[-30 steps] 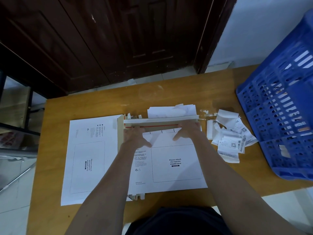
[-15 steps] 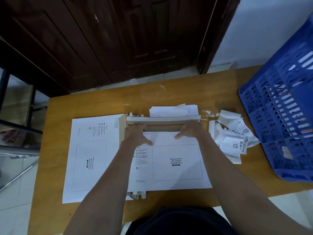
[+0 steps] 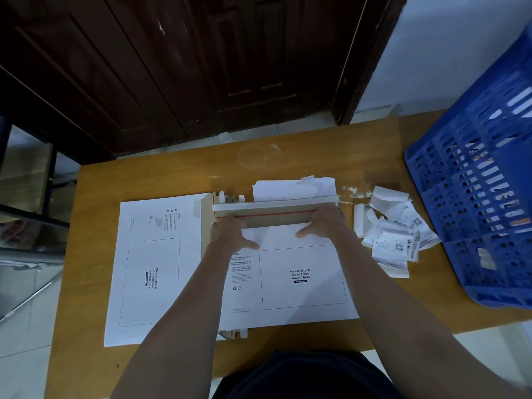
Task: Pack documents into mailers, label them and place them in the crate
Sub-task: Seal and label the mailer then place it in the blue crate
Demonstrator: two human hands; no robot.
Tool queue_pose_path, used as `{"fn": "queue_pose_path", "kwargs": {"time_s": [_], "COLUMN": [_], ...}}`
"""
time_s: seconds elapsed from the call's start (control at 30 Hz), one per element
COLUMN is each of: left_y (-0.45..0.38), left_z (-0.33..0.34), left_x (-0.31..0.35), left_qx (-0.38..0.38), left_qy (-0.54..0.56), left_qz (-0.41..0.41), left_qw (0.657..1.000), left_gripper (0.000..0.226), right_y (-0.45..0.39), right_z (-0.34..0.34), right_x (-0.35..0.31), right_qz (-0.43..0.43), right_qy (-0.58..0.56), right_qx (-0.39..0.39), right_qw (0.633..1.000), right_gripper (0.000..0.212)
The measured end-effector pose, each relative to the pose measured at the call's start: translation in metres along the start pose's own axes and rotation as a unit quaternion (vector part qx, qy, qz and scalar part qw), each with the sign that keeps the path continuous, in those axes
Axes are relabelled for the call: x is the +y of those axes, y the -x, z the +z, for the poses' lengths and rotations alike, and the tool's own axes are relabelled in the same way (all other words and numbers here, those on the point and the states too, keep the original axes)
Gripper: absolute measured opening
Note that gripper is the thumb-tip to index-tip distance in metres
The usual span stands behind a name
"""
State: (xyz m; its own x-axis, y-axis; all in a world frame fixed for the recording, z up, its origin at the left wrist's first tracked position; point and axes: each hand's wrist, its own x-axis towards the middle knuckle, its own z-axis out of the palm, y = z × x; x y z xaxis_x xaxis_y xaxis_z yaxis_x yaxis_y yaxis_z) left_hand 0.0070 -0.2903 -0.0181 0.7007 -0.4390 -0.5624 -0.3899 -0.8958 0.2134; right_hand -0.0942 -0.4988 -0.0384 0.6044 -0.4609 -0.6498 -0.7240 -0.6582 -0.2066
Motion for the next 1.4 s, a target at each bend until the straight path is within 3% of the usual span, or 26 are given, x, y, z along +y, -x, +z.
{"fn": "queue_pose_path", "kwargs": {"time_s": [0.57,0.77,0.83,0.93,1.03,1.1,1.2,1.4], "left_y": [-0.007,0.000,0.006,0.021,0.037,0.044,0.051,0.056], "left_z": [0.014,0.015,0.016,0.025,0.037,0.041,0.046,0.053], "left_x": [0.011,0.012,0.009,0.001,-0.005,-0.007,-0.010,-0.014], "left_qx": [0.036,0.100,0.134,0.196,0.184,0.181,0.192,0.210], "left_qy": [-0.119,-0.166,-0.102,0.066,0.163,0.225,0.292,0.283], "left_qz": [-0.030,-0.041,-0.070,-0.148,-0.207,-0.240,-0.234,-0.182], "left_qw": [0.992,0.980,0.983,0.967,0.947,0.927,0.907,0.918], "left_gripper": [0.102,0.092,0.084,0.068,0.063,0.062,0.056,0.062], "right_y": [0.018,0.019,0.022,0.023,0.026,0.027,0.027,0.047], "right_z": [0.009,0.015,0.014,0.012,0.008,0.010,0.016,0.041], "right_x": [0.002,-0.008,-0.015,-0.041,-0.083,-0.107,-0.125,-0.120], "right_qz": [-0.002,0.051,0.028,-0.084,-0.186,-0.210,-0.209,-0.242], "right_qy": [-0.026,0.082,0.090,-0.001,-0.087,-0.091,-0.117,-0.071], "right_qx": [0.085,0.128,0.166,0.197,0.109,0.053,-0.008,0.021], "right_qw": [0.996,0.987,0.982,0.977,0.973,0.972,0.971,0.967], "right_gripper": [0.045,0.089,0.075,0.053,0.063,0.070,0.068,0.049]}}
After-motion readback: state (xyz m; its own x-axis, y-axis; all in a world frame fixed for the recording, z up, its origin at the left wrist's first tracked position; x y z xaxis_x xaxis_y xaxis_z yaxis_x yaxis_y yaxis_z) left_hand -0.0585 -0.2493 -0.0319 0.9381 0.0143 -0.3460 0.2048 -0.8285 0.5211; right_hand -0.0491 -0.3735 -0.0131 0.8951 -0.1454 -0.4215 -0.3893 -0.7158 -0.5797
